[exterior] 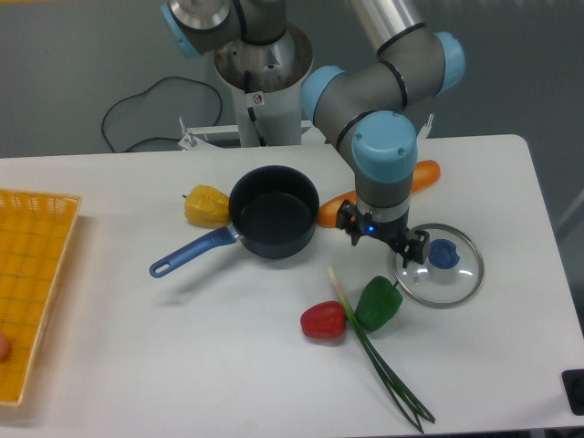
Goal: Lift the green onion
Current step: 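Move the gripper from the glass lid toward the green onion's stalk end, then lower the gripper onto the green onion stalk and close it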
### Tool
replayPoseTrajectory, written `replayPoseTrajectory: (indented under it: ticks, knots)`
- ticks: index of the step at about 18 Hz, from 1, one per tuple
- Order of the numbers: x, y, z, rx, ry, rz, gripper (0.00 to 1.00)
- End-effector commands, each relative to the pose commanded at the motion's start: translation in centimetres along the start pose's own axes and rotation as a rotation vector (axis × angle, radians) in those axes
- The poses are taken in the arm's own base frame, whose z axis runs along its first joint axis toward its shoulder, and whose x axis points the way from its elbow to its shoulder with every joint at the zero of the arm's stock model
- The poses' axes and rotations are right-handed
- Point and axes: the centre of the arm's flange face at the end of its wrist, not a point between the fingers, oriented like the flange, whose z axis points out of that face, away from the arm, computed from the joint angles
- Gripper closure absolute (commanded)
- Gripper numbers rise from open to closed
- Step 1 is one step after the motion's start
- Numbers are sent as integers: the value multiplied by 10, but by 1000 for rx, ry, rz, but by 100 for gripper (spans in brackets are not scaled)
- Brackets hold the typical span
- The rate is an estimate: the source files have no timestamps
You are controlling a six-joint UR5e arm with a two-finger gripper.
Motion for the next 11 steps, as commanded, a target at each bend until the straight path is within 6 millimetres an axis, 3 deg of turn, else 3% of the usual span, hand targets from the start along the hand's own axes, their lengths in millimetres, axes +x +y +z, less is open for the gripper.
replayPoseTrajectory:
  ticks: [11]
  knots:
    - [10, 1, 45, -64, 41, -200, 0]
